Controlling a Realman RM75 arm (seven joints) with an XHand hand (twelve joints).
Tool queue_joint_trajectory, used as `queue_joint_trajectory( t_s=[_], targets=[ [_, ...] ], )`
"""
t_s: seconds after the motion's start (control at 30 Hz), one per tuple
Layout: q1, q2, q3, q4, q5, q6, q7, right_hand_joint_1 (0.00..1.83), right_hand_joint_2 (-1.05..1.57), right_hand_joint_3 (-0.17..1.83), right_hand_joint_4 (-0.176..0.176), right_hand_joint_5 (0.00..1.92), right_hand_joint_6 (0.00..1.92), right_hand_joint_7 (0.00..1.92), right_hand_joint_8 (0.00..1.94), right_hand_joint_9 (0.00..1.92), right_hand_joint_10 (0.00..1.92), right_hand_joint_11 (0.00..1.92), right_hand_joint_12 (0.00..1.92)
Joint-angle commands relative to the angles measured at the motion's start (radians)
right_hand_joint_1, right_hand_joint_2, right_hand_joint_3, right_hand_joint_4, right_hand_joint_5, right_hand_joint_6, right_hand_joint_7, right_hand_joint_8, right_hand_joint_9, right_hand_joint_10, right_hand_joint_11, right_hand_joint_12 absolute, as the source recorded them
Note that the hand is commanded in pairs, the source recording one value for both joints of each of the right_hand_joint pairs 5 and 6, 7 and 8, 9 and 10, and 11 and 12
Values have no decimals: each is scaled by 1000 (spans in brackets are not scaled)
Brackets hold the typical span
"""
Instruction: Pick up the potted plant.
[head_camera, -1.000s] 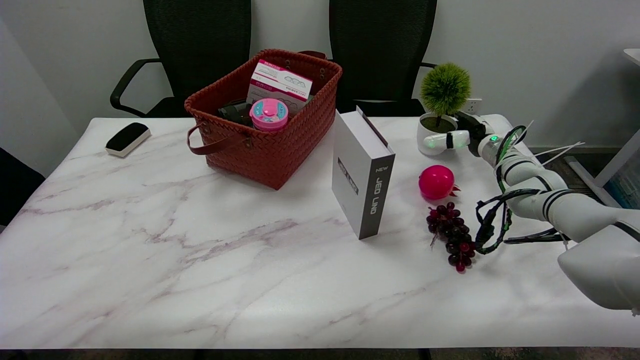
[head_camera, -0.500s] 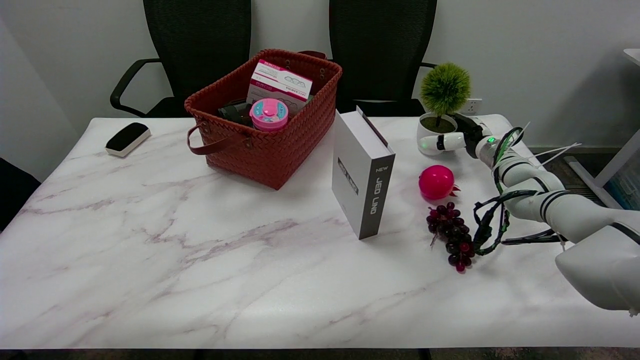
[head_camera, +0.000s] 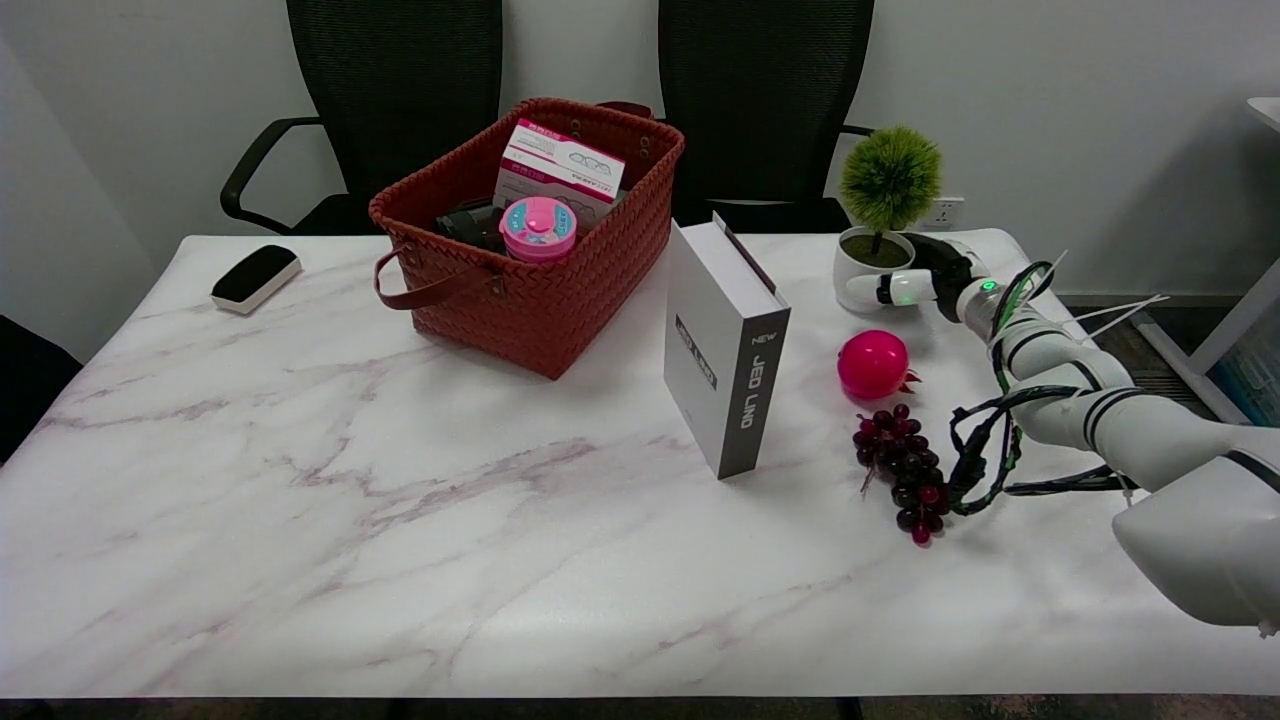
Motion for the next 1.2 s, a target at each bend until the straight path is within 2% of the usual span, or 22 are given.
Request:
queue_joint_trajectory(
  t_s=[0.03, 0.17, 0.37, 1.2],
  targets=[
    [-29, 9, 47, 7, 1, 15, 1, 1385, 273, 706, 0, 319, 319, 416, 416, 577, 577, 389, 389],
    [-27, 9, 47, 7, 1, 23, 1, 1378, 348, 708, 0, 433, 433, 486, 486, 670, 670, 436, 436],
    [-19, 9, 47, 5, 1, 24, 1, 1368, 411, 691, 0, 495, 495, 570, 570, 736, 736, 482, 482],
    [-39, 10, 83, 10, 15, 31, 1, 1331, 592, 649, 0, 572, 572, 714, 714, 813, 813, 557, 557]
  ],
)
